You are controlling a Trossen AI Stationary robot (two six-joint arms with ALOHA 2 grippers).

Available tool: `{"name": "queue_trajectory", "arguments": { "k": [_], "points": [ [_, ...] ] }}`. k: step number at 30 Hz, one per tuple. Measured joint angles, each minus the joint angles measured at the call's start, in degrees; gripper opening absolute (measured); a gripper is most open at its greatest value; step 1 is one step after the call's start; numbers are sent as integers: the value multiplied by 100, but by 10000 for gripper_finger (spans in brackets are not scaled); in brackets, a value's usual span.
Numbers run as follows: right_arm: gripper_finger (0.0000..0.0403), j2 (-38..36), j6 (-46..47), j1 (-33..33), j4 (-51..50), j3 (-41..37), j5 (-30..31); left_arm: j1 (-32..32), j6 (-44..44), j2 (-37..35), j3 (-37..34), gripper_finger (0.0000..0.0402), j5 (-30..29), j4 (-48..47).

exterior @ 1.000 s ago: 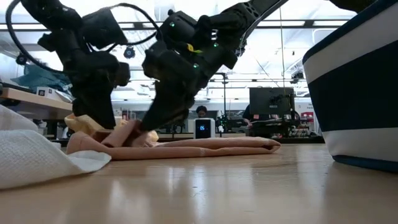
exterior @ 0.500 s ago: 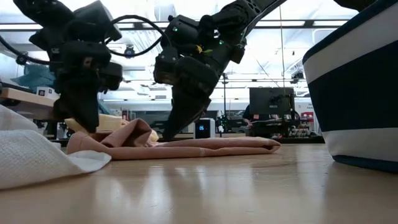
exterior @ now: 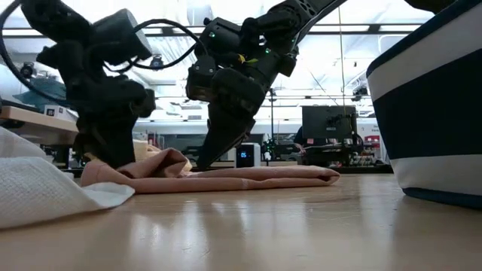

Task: Fold towel
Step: Fold the brown towel

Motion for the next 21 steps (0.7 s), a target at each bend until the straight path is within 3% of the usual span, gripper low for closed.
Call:
{"name": "queue_trajectory", "arguments": {
  "k": [7,14,21],
  "points": [
    [49,0,-24,0,28,-5,0,-23,156,145,186,143,-2,-355],
    [63,0,-25,2,49,-7,0,-30,-175,88,250,120,127,-867],
    [56,0,-69,0,81,-8,18,-62,110,74,721,110,156,-1019]
  ]
}}
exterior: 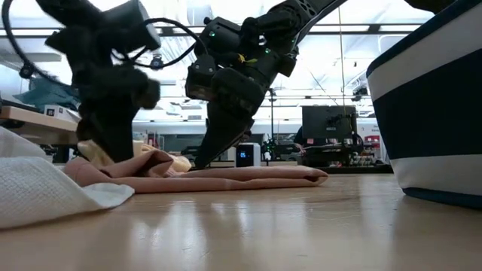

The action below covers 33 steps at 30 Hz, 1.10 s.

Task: Fold towel
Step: Fold the brown towel

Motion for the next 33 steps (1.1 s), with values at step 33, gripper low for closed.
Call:
{"name": "queue_trajectory", "arguments": {
  "k": [33],
  "points": [
    [53,-28,264,-11,-626,-215,1370,-311,-1142,128,-467,132,-772,358]
  ]
}}
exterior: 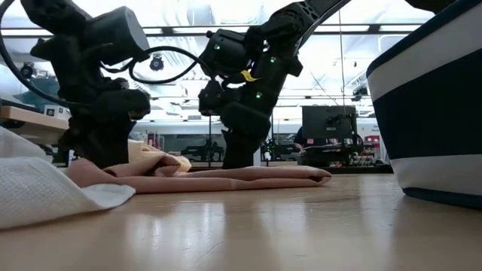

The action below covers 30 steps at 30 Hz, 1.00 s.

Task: Fold towel
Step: Fold the brown towel

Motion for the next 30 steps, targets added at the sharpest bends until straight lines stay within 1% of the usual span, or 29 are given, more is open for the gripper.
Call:
{"name": "queue_trajectory", "arguments": {
  "k": [4,8,10,13,16,19,24,26,30],
  "points": [
    [45,-16,-202,-15,-363,11,-2,0,0,-2,4,96,-3,-86],
    [38,-22,-339,-20,-474,4,-4,0,14,-2,4,29,-4,-82],
    [34,-22,-354,-20,-509,4,-4,0,31,-6,16,9,-2,-68],
    [29,-25,-409,-42,-670,6,-4,0,120,-21,130,13,0,-63],
    [27,-27,-359,-81,-772,4,-8,0,278,-24,265,6,89,-58],
    [29,-61,-223,-105,-799,0,-7,0,402,-32,391,5,299,-277],
    [34,-154,-214,-116,-858,-22,37,0,413,-105,494,4,380,-586],
    [33,-180,-216,-116,-863,-24,76,0,439,-141,494,2,498,-655],
    [29,-190,-308,-116,-932,-24,122,0,366,-193,494,3,506,-995]
  ]
}}
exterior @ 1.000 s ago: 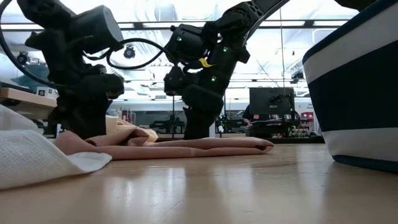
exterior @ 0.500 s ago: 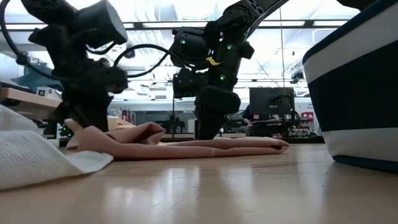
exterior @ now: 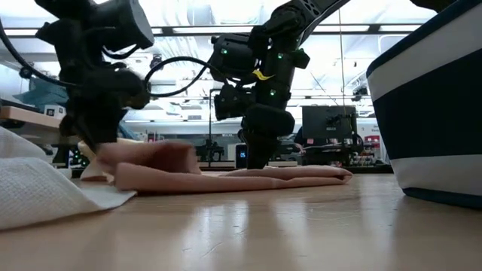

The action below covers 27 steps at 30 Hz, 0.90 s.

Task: Fold towel
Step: Fold the brown towel

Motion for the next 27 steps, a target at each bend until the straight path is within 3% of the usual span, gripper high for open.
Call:
{"name": "queue_trajectory", "arguments": {
  "k": [7,21,27],
  "points": [
    [29,-7,-8,11,-11,0,1,0,-67,-8,-4,14,-5,-288],
    [20,-70,118,11,93,0,-1,0,-99,-97,-9,102,268,-205],
    [20,-279,14,11,386,7,-4,-8,440,-237,-11,125,34,159]
  ]
}}
